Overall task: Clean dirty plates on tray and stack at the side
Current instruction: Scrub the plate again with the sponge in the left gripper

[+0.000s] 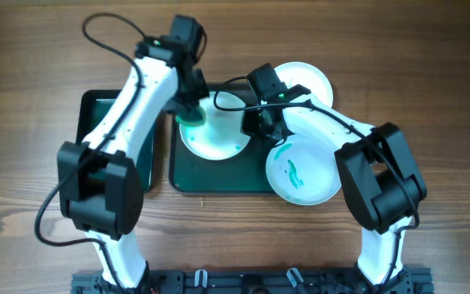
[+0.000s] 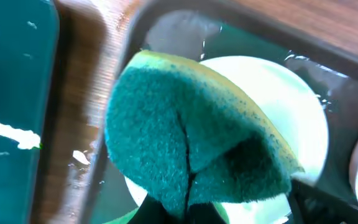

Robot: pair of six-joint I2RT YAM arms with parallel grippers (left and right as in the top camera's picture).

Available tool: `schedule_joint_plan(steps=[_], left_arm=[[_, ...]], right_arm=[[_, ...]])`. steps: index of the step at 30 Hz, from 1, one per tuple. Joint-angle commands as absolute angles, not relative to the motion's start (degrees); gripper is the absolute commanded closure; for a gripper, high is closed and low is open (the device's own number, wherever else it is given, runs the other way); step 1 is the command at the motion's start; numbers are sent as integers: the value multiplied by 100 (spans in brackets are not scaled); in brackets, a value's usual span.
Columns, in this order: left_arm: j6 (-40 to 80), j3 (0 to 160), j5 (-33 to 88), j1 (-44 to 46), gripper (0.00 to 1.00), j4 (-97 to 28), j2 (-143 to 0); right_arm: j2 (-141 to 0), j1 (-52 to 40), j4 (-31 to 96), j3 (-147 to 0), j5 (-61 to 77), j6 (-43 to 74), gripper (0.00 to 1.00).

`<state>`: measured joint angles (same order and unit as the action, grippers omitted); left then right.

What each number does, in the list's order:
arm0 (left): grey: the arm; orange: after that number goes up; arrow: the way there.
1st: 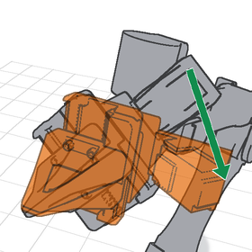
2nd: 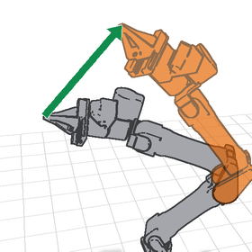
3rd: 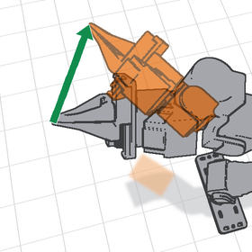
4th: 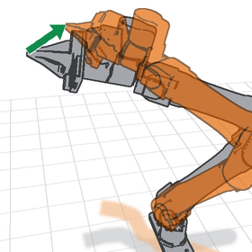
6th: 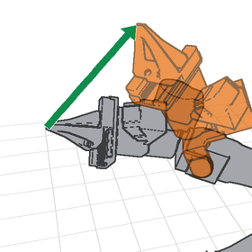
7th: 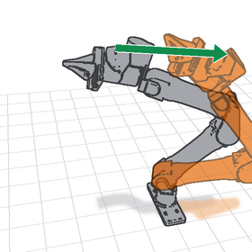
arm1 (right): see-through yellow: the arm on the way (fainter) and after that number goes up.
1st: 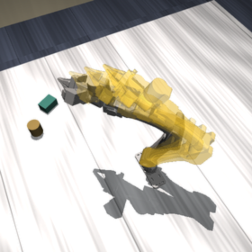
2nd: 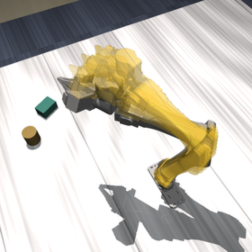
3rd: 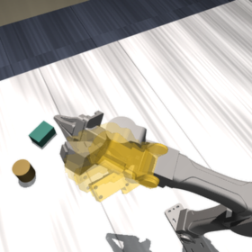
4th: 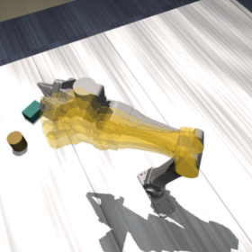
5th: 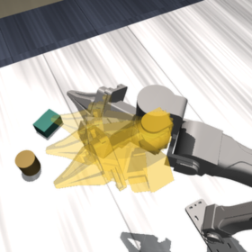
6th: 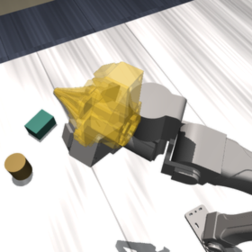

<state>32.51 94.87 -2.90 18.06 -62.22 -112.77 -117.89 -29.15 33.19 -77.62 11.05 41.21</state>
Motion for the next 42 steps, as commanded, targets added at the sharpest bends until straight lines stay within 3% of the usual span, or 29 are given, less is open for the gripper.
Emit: schedule_joint_plan(steps=[1, 7, 14, 16, 18, 22, 27, 29, 35, 38, 42], left_arm=[[3806, 8573, -237, 2097, 96, -5380, -11332], [4248, 7489, -847, 2268, 96, -4338, -11332], [4134, 6820, -687, 2294, 96, -3798, -11332], [3087, 6818, 62, 2300, 96, -3291, -11332], [1533, 6818, 1833, 2303, 96, -2565, -11332], [1332, 6818, 2279, 2298, 96, -2139, -11332], [3706, 6820, -1046, 2298, 96, -3188, -11330], [4145, 6845, -2040, 2300, 96, -3723, -11325], [4285, 6934, -2882, 2298, 96, -3380, -11325], [3844, 6934, -2259, 2305, 96, -2504, -11325], [1804, 6934, 779, 2303, 96, -1699, -11325]], right_arm=[[-11904, -2873, 3409, -7653, 600, 4195, 96], [-11904, -2873, 3411, -7653, 602, 4005, 96], [-11904, -2875, 3371, -7653, 648, 3913, 96], [-11904, -2875, 3367, -7653, 663, 3918, 96], [-11904, -2875, 3352, -7653, 714, 3913, 96], [-11904, -2875, 3356, -7653, 709, 3898, 96], [-11904, -2875, 3354, -7653, 711, 3896, 96], [-11904, -2875, 3354, -7653, 711, 3868, 96], [-11904, -2875, 3328, -7653, 711, 3887, 96], [-11904, -2875, 3326, -7647, 711, 3896, 96], [-11904, -2875, 3328, -7647, 714, 3811, 96]])
